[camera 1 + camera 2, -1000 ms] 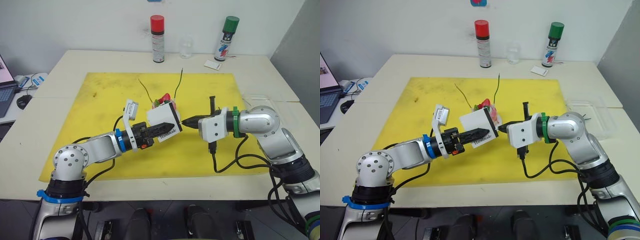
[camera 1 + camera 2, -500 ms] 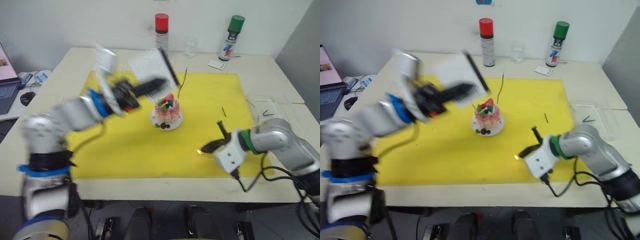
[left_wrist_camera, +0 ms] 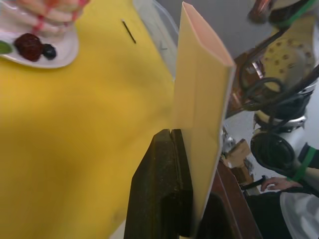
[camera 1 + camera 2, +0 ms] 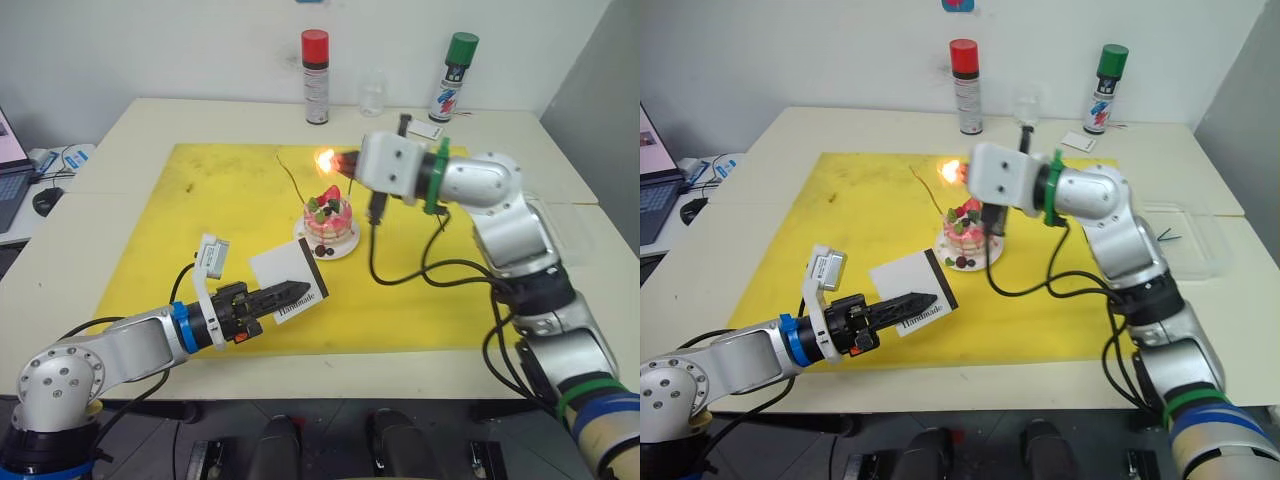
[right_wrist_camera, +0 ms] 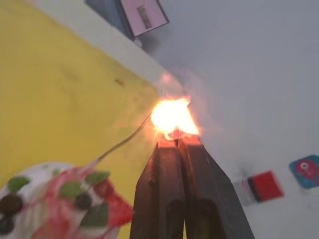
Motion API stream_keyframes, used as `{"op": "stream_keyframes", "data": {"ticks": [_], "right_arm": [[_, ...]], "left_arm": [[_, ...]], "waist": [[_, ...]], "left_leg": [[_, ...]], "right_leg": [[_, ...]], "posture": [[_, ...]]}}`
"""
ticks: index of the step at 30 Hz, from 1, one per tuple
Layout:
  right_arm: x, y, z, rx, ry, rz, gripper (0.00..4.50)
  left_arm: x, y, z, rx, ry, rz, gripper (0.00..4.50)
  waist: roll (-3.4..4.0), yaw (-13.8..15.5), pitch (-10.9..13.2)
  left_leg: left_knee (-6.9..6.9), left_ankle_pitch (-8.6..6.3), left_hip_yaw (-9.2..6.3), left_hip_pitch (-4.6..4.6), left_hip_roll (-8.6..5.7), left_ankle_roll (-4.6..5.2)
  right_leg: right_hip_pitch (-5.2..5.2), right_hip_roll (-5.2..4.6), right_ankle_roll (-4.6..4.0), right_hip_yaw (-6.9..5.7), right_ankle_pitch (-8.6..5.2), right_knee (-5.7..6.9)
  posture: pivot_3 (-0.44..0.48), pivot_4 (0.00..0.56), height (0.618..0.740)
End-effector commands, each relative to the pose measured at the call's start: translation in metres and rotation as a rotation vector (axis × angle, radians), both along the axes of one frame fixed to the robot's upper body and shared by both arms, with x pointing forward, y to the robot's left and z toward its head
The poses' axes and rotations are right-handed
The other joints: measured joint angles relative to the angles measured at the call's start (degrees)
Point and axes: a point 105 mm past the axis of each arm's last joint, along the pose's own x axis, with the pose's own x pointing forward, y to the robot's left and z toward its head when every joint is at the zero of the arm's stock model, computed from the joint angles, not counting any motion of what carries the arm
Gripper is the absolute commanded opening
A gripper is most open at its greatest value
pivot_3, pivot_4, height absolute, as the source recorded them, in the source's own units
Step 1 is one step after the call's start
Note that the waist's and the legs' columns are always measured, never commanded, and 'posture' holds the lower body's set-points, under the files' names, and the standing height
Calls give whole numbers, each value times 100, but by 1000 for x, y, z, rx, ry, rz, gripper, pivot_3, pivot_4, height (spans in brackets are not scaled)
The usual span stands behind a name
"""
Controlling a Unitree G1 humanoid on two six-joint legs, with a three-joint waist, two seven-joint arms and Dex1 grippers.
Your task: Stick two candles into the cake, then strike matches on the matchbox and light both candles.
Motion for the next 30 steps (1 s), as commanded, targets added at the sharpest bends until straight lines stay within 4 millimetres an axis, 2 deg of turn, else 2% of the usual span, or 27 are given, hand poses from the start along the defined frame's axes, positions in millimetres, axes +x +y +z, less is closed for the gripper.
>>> {"op": "stream_keyframes", "data": {"ticks": [1, 5, 10, 22, 30], "right_arm": [[12, 9, 4, -6, -50, -51, 20], [28, 19, -7, -54, -68, -103, 20], [38, 28, -7, -60, -98, -126, 20], [38, 54, -9, -68, -118, -77, 20], [42, 56, -11, -74, -127, -88, 20]], "left_arm": [[-2, -4, 10, -33, -59, 5, 0], [-5, -6, 6, -31, -61, 13, 0], [-9, -5, 6, -41, -61, 24, 0], [-10, -8, 6, -46, -67, 30, 0], [-11, -9, 7, -48, -70, 30, 0]], "waist": [[0, 15, 0], [-1, 25, 0], [0, 9, 0], [0, -25, 0], [0, -28, 0]], "left_leg": [[0, -1, 5, -4, -1, -1], [-10, -4, 13, -21, -4, -5], [-21, -4, 8, -34, 1, -4], [-16, -4, 7, -40, 1, -4], [-16, -4, 6, -40, 1, -4]], "right_leg": [[1, -4, 0, 1, 0, -6], [-14, -11, -7, 2, 4, -11], [-34, -6, -21, -6, 12, -3], [-36, -6, -20, -5, 11, -3], [-36, -6, -18, -6, 13, -2]], "posture": [[0, 150, 740], [0, 150, 740], [0, 150, 740], [0, 150, 740], [0, 150, 740]]}}
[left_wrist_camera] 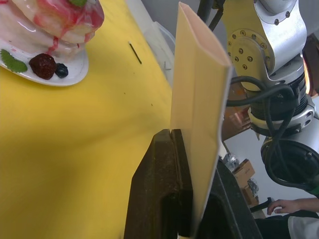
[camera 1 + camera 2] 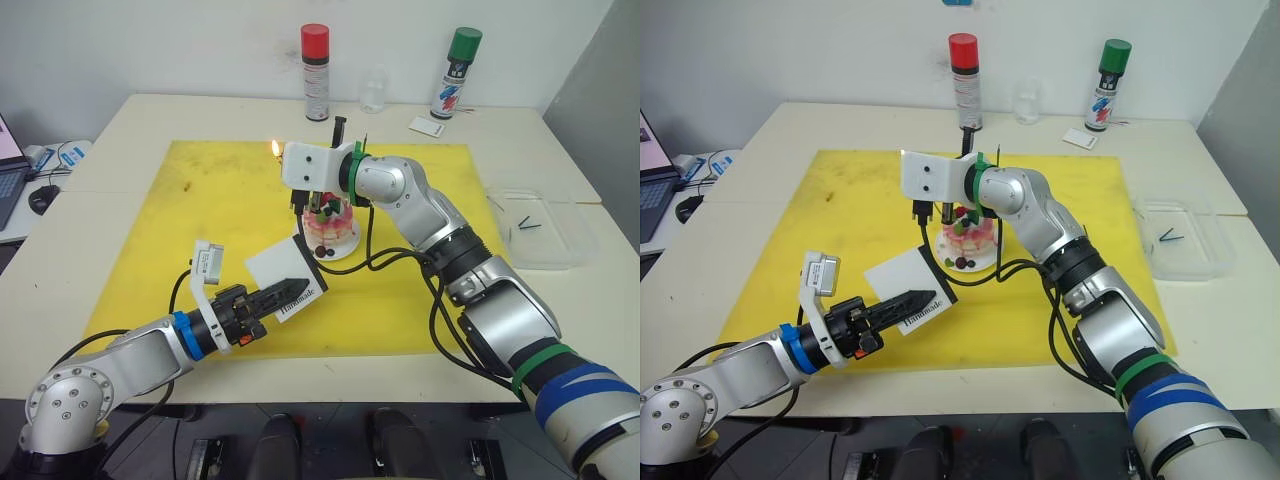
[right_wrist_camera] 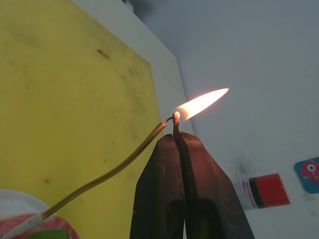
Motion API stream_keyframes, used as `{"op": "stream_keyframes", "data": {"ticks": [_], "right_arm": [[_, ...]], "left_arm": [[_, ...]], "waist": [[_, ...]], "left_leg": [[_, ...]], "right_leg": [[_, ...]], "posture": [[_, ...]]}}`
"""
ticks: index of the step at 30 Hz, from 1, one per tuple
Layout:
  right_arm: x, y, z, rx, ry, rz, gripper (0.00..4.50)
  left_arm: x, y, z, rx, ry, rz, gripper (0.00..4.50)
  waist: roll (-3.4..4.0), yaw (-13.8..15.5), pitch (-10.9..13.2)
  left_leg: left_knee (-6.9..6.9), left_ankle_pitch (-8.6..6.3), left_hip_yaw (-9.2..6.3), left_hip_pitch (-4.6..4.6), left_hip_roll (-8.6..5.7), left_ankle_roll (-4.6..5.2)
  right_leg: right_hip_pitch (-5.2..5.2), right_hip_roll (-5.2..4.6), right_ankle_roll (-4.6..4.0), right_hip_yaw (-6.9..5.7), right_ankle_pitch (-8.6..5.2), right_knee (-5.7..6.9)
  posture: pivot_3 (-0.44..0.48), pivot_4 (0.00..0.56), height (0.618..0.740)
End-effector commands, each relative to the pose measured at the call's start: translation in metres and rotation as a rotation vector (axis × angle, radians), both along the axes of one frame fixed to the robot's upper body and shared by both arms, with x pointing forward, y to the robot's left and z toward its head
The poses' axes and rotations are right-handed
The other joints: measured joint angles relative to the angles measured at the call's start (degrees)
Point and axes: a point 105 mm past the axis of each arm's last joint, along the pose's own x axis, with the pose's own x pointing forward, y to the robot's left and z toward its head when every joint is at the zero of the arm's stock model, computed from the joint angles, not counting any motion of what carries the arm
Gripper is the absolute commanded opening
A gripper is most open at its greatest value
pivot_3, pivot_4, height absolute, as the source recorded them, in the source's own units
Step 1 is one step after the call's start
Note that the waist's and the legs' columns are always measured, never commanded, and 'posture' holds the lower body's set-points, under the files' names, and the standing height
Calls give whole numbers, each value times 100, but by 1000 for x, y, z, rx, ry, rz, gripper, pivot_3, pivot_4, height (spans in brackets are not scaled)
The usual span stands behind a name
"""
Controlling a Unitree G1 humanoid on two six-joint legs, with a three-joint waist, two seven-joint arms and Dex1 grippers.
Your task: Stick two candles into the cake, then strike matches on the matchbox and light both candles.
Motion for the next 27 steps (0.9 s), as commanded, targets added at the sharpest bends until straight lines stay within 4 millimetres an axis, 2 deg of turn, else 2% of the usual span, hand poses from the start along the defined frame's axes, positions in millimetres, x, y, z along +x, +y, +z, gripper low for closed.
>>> {"op": "stream_keyframes", "data": {"ticks": [1, 27], "right_arm": [[-5, 6, 18, 15, -67, 26, 20], [-1, 6, 15, 1, -60, 25, 20]], "left_arm": [[-7, -7, 10, -17, -44, -32, 0], [-5, -8, 11, -25, -52, -36, 0]], "waist": [[0, 0, 0], [0, -1, 0]], "left_leg": [[0, 0, 0, 0, 0, 0], [0, 0, -1, 0, 0, 0]], "right_leg": [[0, 0, 0, 0, 0, 0], [0, 0, 17, -1, 11, 0]], "posture": [[0, 150, 740], [0, 150, 740]]}}
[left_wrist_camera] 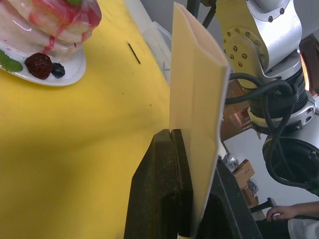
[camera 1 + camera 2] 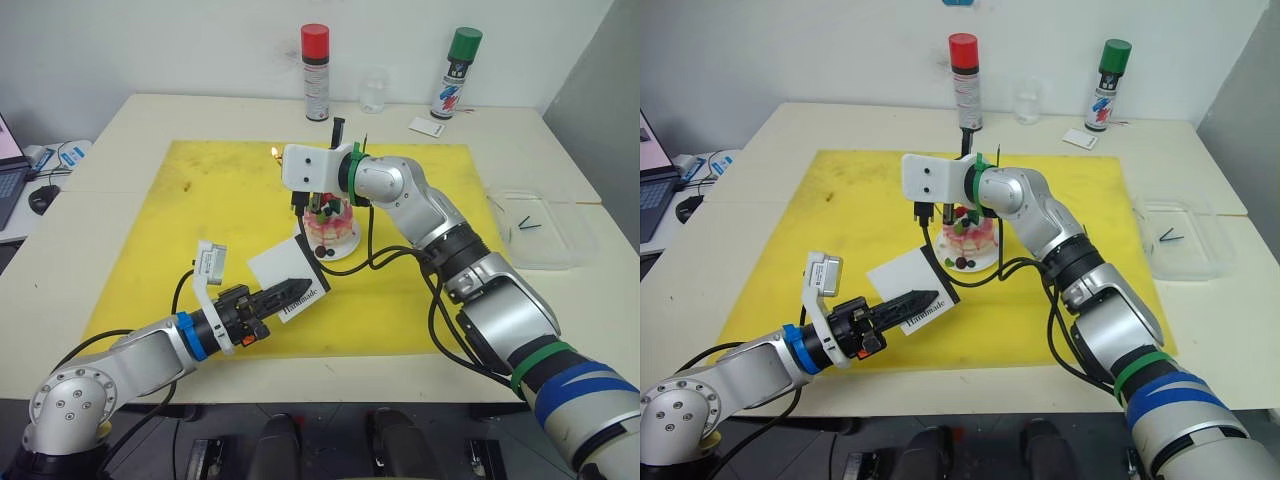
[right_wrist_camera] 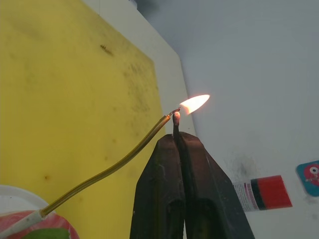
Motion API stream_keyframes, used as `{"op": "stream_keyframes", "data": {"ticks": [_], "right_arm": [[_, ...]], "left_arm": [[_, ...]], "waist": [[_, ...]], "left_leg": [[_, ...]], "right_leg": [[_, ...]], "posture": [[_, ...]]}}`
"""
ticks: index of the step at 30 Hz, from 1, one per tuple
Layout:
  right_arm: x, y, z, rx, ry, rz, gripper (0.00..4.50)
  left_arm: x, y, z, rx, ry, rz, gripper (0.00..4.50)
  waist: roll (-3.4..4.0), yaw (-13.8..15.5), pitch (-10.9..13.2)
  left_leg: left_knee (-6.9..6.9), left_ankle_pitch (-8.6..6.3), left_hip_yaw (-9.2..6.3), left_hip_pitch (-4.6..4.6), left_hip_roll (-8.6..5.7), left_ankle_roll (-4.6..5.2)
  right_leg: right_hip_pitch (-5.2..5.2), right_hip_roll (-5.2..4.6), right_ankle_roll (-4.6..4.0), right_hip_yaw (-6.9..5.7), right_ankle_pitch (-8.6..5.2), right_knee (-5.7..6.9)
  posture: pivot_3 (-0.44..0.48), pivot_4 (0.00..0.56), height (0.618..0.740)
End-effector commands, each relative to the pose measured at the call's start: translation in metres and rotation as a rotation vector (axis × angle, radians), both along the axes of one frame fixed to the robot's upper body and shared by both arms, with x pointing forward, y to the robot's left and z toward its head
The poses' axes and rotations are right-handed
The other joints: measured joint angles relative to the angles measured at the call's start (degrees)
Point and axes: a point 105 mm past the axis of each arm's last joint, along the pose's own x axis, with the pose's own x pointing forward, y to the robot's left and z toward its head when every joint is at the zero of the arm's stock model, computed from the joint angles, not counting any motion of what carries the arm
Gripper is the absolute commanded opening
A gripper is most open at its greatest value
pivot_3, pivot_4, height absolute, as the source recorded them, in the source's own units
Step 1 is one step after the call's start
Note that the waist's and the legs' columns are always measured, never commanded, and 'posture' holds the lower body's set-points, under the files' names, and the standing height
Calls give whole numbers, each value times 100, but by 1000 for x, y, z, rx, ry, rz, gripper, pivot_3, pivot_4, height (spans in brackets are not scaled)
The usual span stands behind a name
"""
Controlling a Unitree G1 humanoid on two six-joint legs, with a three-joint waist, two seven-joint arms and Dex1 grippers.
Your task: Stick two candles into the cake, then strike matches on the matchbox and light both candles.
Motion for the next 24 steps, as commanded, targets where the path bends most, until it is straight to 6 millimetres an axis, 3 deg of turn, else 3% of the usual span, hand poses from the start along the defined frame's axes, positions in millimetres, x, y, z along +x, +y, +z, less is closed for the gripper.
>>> {"op": "stream_keyframes", "data": {"ticks": [1, 9, 15, 21, 24], "right_arm": [[-5, 7, 20, 22, -63, 27, 20], [-9, 2, 34, 59, -87, 36, 20], [-27, -11, 50, 115, -96, 75, 20], [-45, -40, 55, 149, -69, 77, 20], [-56, -67, 57, 225, 19, 56, 20]], "left_arm": [[-4, -5, 11, -19, -49, -31, 0], [-5, -6, 11, -20, -48, -37, 0], [-4, -8, 9, -23, -45, -56, 0], [-3, -11, 6, -23, -40, -77, 0], [-2, -12, 5, -25, -39, -85, 0]], "waist": [[0, 0, 0], [0, 0, 0], [1, 11, 0], [1, 46, 0], [1, 59, 0]], "left_leg": [[0, 0, 0, 0, 0, 0], [0, 0, 0, 0, 0, 0], [0, 0, -3, -5, 0, 0], [2, 0, -4, -5, -1, 0], [4, 0, -3, -4, -1, 0]], "right_leg": [[0, 0, 0, 0, 0, 0], [0, 0, 0, 0, 0, 0], [-3, 0, 6, -2, 3, -1], [-1, 0, 7, -2, 2, 0], [-1, 0, 9, -2, 0, 1]], "posture": [[0, 150, 740], [0, 150, 740], [0, 150, 740], [0, 150, 740], [0, 150, 740]]}}
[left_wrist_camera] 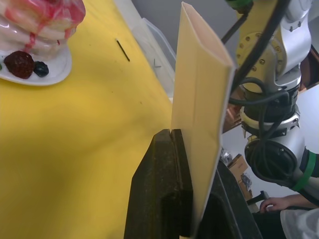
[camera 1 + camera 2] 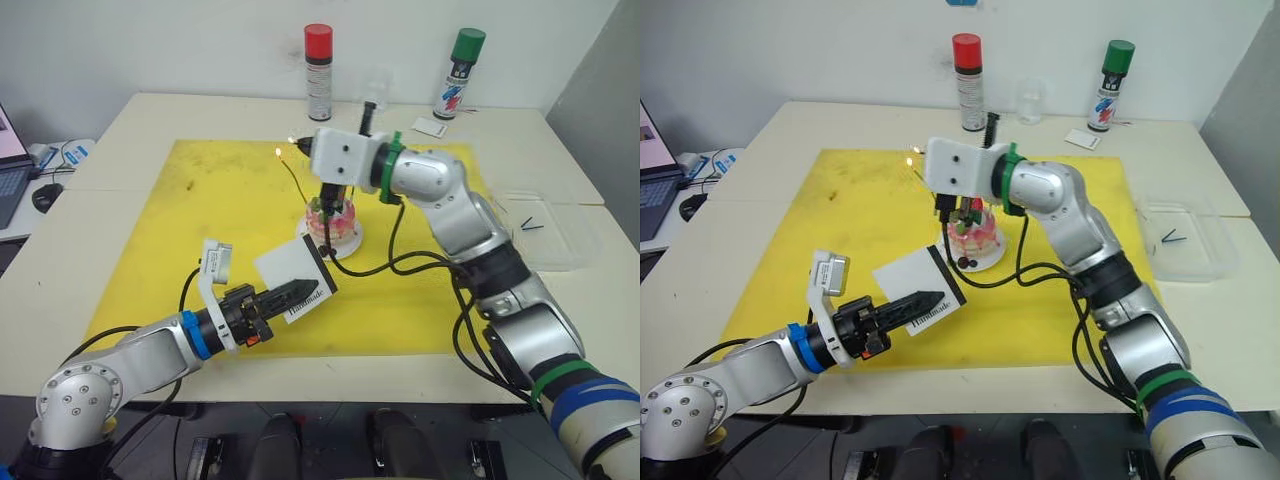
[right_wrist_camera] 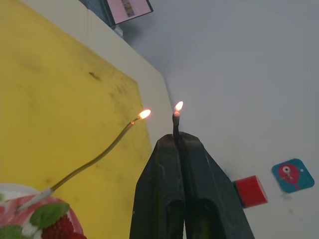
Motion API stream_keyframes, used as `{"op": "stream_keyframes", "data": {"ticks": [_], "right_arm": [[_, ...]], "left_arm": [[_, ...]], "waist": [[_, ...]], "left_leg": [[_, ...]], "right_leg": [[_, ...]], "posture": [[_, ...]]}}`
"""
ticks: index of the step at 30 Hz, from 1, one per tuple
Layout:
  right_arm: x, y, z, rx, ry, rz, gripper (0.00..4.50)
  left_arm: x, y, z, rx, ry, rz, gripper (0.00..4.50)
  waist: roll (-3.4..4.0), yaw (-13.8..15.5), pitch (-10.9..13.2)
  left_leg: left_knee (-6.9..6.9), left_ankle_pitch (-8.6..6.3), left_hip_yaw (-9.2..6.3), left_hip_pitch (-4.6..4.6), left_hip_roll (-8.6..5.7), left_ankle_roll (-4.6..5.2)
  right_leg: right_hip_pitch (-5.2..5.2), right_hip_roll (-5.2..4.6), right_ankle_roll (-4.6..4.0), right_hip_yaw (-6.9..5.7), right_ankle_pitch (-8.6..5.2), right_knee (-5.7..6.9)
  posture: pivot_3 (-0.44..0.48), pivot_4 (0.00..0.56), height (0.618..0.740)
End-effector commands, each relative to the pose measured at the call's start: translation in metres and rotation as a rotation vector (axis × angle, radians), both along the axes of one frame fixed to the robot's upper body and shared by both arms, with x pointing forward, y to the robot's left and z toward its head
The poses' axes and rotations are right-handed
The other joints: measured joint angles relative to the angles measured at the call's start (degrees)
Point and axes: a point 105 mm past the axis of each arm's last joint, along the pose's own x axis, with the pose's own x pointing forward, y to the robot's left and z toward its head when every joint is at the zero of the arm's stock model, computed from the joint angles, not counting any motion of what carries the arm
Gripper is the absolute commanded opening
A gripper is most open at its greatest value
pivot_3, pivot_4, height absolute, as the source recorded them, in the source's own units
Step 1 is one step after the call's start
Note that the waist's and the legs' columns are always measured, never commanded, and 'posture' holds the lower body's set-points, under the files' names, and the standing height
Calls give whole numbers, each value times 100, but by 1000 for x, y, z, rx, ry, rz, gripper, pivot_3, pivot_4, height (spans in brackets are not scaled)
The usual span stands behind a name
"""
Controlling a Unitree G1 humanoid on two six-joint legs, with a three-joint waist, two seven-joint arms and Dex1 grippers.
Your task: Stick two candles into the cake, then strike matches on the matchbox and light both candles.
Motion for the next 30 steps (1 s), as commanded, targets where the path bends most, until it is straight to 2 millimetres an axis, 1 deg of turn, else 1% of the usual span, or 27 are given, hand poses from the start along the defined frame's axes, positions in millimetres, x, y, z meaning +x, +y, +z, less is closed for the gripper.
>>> {"op": "stream_keyframes", "data": {"ticks": [1, 3, 6, 9, 11, 13, 15, 17, 18, 21, 24, 27, 29, 30], "right_arm": [[-21, -30, 26, 137, 45, 11, 20], [-22, -51, 26, 214, 138, -30, 20], [-22, -90, 21, 406, 361, -108, 20], [-17, -133, 8, 523, 521, -256, 20], [-7, -170, -2, 607, 609, -398, 20], [4, -210, -11, 689, 647, -562, 20], [14, -247, -18, 721, 630, -733, 20], [24, -275, -27, 681, 579, -889, 20], [28, -284, -31, 658, 562, -944, 20], [40, -300, -44, 607, 558, -1039, 20], [48, -310, -53, 589, 560, -1084, 20], [51, -320, -64, 542, 566, -1115, 20], [52, -326, -69, 541, 578, -1135, 20], [52, -330, -70, 540, 572, -1146, 199]], "left_arm": [[-1, -4, 6, -18, -32, -31, 0], [-1, -5, 5, -16, -32, -36, 0], [-1, -8, 4, -26, -32, -46, 0], [-1, -13, 3, -44, -33, -56, 0], [0, -17, 1, -49, -35, -59, 0], [2, -19, 1, -59, -40, -60, 0], [3, -23, 1, -69, -44, -66, 0], [3, -27, 1, -75, -47, -80, 0], [3, -28, 1, -77, -49, -86, 0], [4, -31, 1, -79, -55, -95, 0], [6, -31, 2, -80, -62, -98, 0], [7, -31, 2, -85, -66, -91, 0], [6, -31, 1, -85, -65, -86, 0], [5, -31, 0, -86, -64, -83, 0]], "waist": [[0, 25, 0], [0, 47, 0], [0, 68, 0], [0, 71, 0], [0, 70, 0], [0, 68, 0], [0, 66, 0], [0, 63, 0], [0, 55, 0], [2, -39, 0], [2, -93, 0], [2, -84, 0], [2, -79, 0], [2, -75, 0]], "left_leg": [[-1, 0, 0, 0, 0, 0], [-1, 0, 0, 0, 0, 0], [0, 0, 0, 0, 0, 0], [4, 0, 1, 0, -1, 0], [7, 0, 3, 0, -1, 0], [9, 0, 6, 1, -2, 1], [12, 0, 9, 1, -5, 1], [12, 0, 15, 1, -6, 1], [11, 0, 16, 1, -6, 1], [7, 0, 24, 0, -6, 2], [6, -1, 22, 0, -5, 3], [6, -1, 21, -1, -6, 3], [7, -1, 21, -2, -8, 3], [7, -1, 21, -3, -9, 3]], "right_leg": [[-1, 0, 4, 0, -2, 0], [0, 0, 8, -1, -4, -1], [1, 0, 1, 1, -12, -1], [3, -1, -8, 2, -20, -2], [4, -1, -5, 3, -22, -3], [4, -1, -3, 6, -22, -3], [5, -1, -2, 10, -22, -6], [5, -2, -2, 16, -22, -8], [3, -2, -1, 17, -22, -9], [-1, -2, 1, 25, -20, -8], [-3, 0, 24, 24, -8, -6], [-1, 1, 26, 23, -7, -7], [1, -1, 30, 25, -4, -9], [1, -1, 35, 25, -2, -10]], "posture": [[0, 150, 740], [0, 150, 740], [0, 150, 740], [0, 150, 740], [0, 150, 740], [0, 150, 740], [0, 150, 740], [0, 150, 740], [0, 150, 740], [0, 150, 740], [0, 150, 740], [0, 150, 740], [0, 150, 740], [0, 150, 740]]}}
